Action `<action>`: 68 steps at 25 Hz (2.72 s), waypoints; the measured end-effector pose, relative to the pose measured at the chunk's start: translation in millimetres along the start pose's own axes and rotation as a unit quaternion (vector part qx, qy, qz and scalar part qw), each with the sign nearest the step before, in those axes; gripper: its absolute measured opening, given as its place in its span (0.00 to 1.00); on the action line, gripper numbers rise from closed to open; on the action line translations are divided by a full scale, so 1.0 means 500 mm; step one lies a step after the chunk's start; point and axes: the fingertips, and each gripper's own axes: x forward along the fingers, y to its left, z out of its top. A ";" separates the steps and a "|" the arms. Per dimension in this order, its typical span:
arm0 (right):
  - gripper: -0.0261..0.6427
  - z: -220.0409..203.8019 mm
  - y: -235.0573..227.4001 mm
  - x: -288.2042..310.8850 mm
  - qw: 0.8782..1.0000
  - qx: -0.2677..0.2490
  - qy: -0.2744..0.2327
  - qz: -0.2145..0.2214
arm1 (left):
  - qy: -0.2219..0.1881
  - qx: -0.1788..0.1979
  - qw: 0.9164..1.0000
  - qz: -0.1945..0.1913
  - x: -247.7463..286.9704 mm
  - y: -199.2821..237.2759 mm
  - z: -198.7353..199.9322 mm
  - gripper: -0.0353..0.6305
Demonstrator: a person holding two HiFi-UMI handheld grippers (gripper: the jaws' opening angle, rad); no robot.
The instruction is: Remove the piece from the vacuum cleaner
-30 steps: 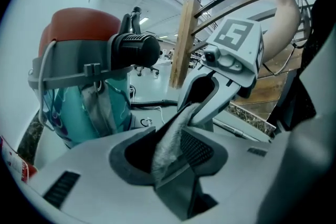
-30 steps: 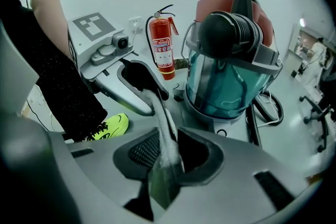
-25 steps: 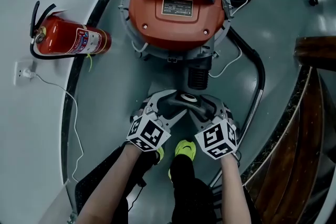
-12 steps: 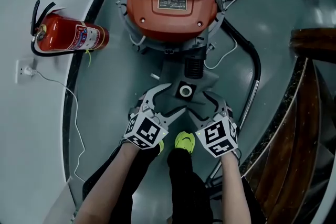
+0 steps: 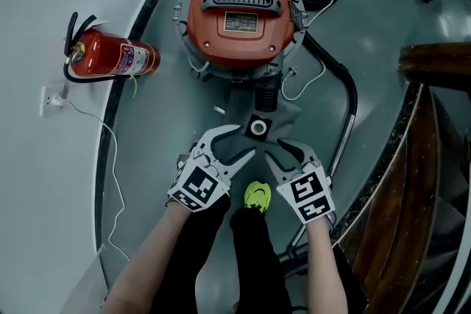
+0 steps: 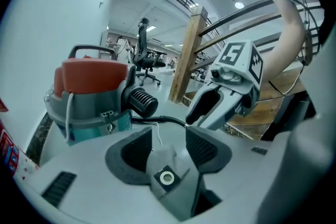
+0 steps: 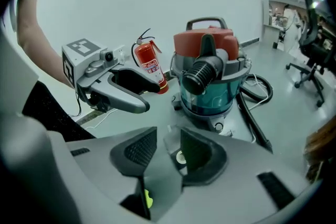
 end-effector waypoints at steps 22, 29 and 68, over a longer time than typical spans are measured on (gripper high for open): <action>0.06 0.167 0.082 -0.263 0.998 0.027 -0.054 0.028 | -0.006 -0.044 0.998 0.032 -0.164 -0.056 0.244 0.07; 0.06 0.210 0.112 -0.337 0.997 0.040 -0.047 0.036 | 0.022 -0.064 0.998 0.014 -0.220 -0.093 0.295 0.07; 0.06 0.348 0.211 -0.702 0.988 0.048 -0.142 0.043 | -0.049 -0.101 0.992 0.064 -0.465 -0.228 0.620 0.07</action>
